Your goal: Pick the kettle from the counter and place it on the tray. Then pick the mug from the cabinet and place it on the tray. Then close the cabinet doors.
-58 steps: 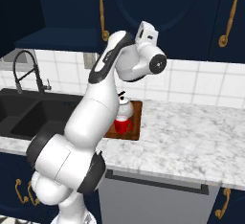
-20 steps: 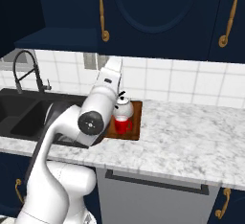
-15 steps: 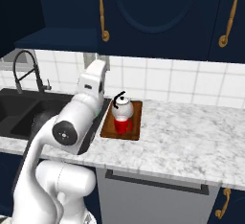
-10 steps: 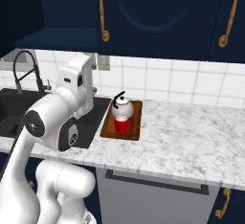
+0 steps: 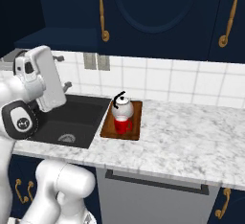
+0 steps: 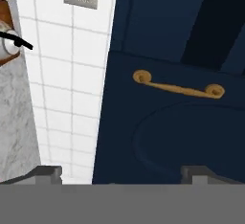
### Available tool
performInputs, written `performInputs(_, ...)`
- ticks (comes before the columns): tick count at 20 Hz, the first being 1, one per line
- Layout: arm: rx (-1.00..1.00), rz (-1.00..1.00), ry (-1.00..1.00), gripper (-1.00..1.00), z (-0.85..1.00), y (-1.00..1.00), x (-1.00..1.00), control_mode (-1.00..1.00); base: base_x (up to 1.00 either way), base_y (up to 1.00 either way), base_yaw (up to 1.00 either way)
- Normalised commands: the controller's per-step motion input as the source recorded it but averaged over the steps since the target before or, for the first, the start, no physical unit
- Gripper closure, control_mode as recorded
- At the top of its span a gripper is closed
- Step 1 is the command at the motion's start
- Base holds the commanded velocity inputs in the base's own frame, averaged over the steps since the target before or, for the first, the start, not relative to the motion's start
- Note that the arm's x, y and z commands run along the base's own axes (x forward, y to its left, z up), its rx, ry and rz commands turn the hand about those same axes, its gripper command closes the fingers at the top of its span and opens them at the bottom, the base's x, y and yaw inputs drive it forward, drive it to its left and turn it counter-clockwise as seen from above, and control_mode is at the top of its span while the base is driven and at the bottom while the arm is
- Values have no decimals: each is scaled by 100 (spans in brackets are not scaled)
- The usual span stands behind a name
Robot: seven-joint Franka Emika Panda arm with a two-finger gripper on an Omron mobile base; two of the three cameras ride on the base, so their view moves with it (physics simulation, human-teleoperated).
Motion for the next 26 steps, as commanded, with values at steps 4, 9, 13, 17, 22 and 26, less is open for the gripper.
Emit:
performInputs(4, -22, -19, 0, -100, -20, 3, 7, -100, 0, 0, 0)
performInputs(9, -27, -38, 1, -100, -19, 1, 2, -100, 0, 0, 0)
performInputs(13, -30, -49, 3, -100, -6, 10, -3, -100, 0, 0, 0)
performInputs(17, -28, -41, 6, -100, 0, 31, 0, -100, 0, 0, 0)
performInputs(22, -27, -32, 5, -100, 0, 38, 0, -100, 0, 0, 0)
performInputs(26, -23, -37, 11, -100, -1, 40, 0, -100, 0, 0, 0)
